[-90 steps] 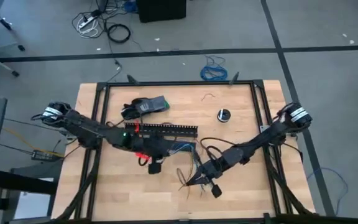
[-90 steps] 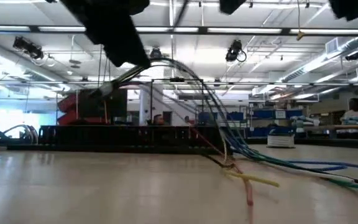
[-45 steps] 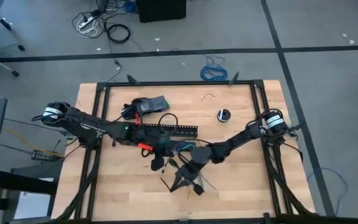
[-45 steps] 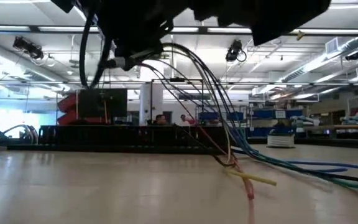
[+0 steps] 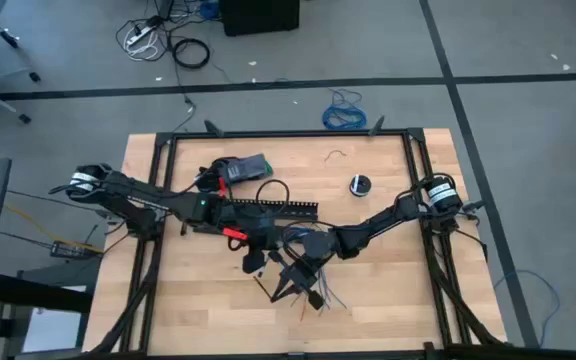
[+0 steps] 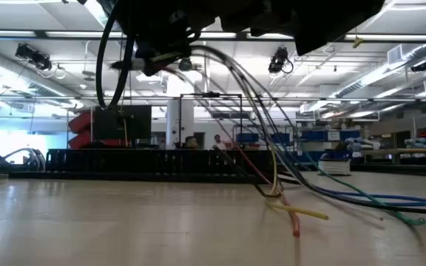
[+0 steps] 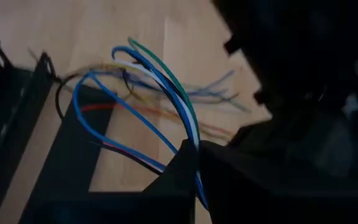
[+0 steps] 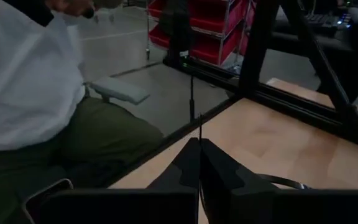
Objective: Ziptie cables
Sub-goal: Wrap the right black zip tie on the cables
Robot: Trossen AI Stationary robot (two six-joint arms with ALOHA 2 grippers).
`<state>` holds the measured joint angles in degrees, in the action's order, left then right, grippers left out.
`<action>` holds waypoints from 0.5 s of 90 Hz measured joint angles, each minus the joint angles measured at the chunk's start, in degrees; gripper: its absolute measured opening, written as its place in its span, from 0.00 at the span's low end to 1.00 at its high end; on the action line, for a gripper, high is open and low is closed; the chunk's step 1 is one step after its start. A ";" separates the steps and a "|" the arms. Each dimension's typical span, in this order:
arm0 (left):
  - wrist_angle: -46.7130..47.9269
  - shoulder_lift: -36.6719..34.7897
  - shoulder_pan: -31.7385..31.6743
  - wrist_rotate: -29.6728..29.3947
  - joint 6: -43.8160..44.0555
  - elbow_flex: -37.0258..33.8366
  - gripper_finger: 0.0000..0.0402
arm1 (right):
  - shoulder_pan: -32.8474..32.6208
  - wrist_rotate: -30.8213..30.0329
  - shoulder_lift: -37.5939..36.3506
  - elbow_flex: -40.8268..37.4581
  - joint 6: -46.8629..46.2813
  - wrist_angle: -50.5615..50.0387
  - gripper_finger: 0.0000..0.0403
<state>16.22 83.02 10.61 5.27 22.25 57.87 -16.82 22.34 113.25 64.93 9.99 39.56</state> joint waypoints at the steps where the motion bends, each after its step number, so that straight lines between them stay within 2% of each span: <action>1: 0.24 0.00 0.01 0.01 0.22 0.00 0.00 | -0.03 -0.23 0.00 0.00 0.20 -0.14 0.00; 13: 2.76 0.00 0.25 -1.28 3.25 0.00 0.00 | -0.32 -2.00 0.00 -0.04 1.42 -1.73 0.00; 31: 2.83 -0.02 0.25 -2.55 11.18 0.00 0.00 | -2.03 -7.72 -0.02 -0.04 10.23 -2.99 0.00; 45: 4.34 -0.02 0.25 -2.29 14.08 0.00 0.00 | -2.64 -10.37 -0.02 -0.09 13.63 -3.75 0.00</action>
<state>20.56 83.00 10.85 2.98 36.32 57.87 -19.46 11.98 113.23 64.84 23.62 35.81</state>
